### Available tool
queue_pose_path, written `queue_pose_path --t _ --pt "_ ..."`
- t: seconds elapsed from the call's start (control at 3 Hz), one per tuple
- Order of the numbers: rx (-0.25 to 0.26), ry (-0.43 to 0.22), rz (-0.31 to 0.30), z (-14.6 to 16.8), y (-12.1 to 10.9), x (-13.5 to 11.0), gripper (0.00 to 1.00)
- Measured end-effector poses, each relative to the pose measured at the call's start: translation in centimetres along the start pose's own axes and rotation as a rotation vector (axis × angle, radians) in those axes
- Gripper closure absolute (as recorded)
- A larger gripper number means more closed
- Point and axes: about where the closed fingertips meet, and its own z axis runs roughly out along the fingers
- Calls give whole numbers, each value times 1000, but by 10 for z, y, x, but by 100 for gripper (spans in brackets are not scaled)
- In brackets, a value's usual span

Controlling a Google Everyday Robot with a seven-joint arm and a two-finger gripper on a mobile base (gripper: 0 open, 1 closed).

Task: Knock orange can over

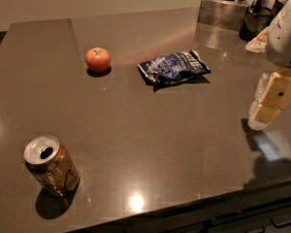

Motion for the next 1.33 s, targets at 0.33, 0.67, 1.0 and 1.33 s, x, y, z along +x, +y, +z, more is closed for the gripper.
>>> queue_pose_path --t 0.33,0.67,1.0,1.33 --pt "0 0 0 0 0 0 0" --pt "-21 -67 3 -1 4 -14 0" --pt "-65 -204 -4 -2 12 -39 0" --pt "-118 -368 -46 -4 30 -84 0"
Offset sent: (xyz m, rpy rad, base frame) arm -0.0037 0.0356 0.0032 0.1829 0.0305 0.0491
